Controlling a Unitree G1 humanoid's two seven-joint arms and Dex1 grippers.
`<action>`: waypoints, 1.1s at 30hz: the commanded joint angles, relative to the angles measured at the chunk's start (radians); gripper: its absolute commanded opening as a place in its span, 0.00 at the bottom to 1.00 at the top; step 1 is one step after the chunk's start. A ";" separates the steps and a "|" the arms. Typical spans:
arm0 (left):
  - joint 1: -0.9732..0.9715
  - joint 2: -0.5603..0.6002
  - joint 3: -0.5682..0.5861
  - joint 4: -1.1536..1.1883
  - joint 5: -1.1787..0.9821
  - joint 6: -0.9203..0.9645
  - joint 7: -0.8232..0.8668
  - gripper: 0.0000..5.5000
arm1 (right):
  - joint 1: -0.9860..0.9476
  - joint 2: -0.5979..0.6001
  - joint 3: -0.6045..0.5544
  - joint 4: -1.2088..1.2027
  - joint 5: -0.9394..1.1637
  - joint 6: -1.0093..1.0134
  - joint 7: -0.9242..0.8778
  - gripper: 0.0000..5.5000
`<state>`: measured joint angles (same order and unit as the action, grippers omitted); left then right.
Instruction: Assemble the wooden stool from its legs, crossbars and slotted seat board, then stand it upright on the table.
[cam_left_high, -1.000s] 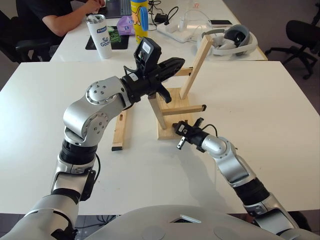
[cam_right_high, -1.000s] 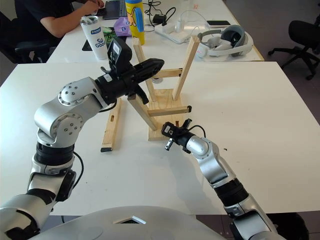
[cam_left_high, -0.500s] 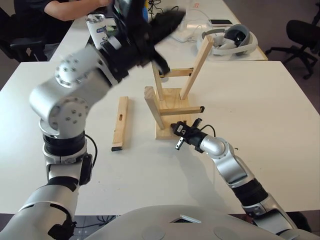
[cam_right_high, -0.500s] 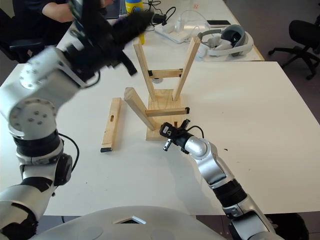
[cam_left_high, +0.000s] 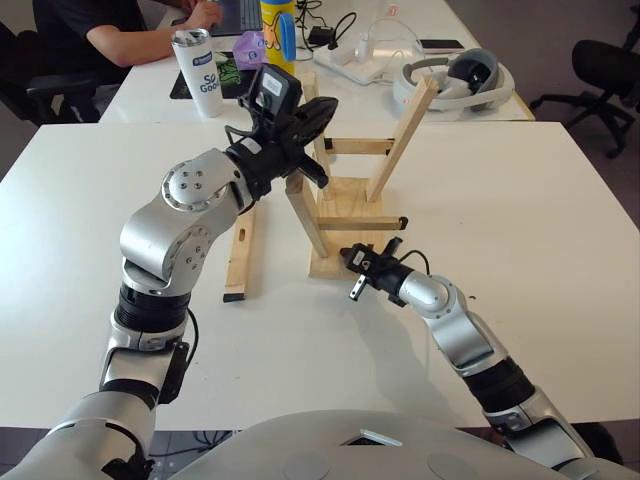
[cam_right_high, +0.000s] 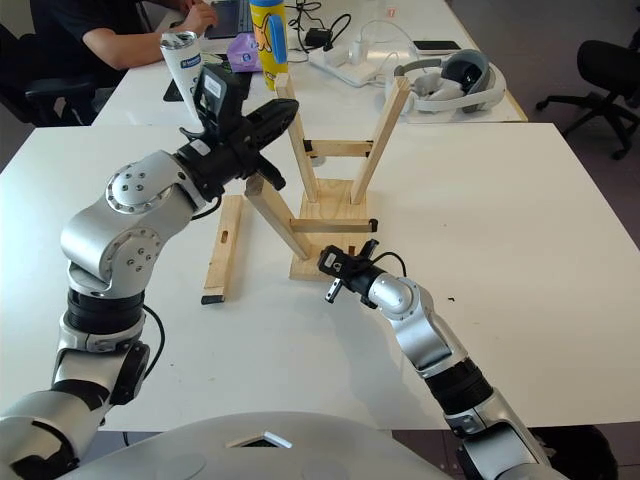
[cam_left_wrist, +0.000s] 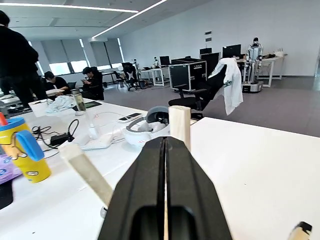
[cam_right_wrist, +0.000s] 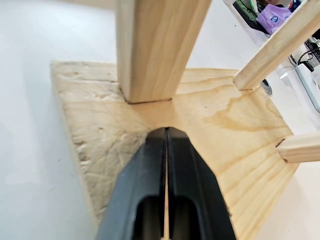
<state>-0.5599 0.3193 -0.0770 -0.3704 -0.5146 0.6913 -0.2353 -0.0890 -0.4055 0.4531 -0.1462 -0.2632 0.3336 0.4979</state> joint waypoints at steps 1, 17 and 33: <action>-0.020 0.038 0.209 0.090 0.090 -0.076 0.135 0.00 | 0.116 -0.025 0.084 0.130 -0.013 0.084 0.067 0.00; 0.516 -0.141 0.295 0.071 0.090 0.075 0.224 0.34 | 0.106 -0.016 -0.008 0.136 0.013 -0.137 0.002 0.00; 0.568 -0.146 0.099 -0.068 0.179 0.329 0.287 0.53 | 0.113 -0.002 0.020 0.112 0.007 -0.112 0.028 0.00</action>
<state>-0.0025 0.1552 0.0486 -0.4609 -0.3587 1.0105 0.0618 -0.0437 -0.4056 0.4113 -0.0870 -0.2479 0.1544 0.4662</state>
